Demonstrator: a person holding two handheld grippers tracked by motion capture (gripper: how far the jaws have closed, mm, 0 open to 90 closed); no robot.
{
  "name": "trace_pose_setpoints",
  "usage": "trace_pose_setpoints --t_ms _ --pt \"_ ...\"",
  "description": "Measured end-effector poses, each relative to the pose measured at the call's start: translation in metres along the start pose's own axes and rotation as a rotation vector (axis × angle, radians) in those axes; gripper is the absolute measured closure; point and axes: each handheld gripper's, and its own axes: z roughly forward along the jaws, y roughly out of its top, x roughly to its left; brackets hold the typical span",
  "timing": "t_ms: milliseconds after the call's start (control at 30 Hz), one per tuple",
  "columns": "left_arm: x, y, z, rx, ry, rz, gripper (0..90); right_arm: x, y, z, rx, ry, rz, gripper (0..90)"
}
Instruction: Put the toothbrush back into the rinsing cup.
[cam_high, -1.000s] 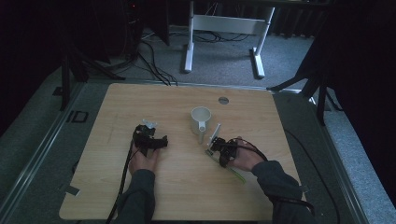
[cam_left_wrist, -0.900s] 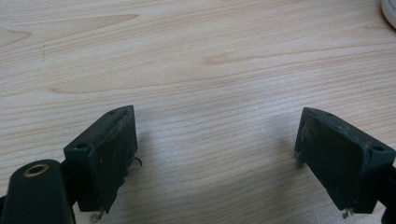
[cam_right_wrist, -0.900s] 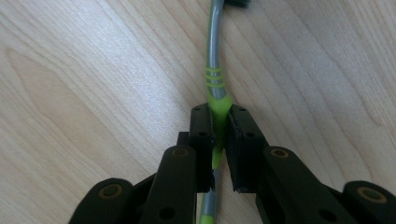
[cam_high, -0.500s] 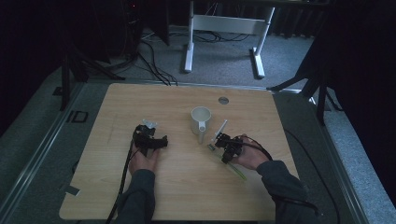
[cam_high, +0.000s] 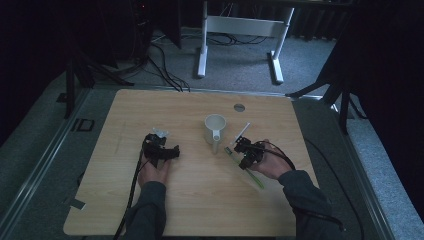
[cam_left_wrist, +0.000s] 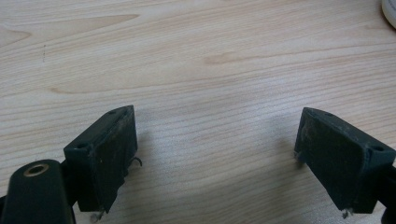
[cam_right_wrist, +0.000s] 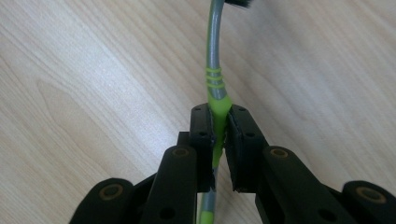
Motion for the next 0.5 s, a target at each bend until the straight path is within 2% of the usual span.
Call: trace_pose_setpoints --t_ms 233,500 --pt "0.000 0.000 0.000 0.001 0.000 0.000 13.5 -0.003 -0.001 -0.009 -0.056 -0.019 0.027 81.4" --pt "0.000 0.000 0.000 0.001 0.000 -0.001 13.5 -0.008 -0.002 -0.018 -0.148 -0.046 0.058 81.4"
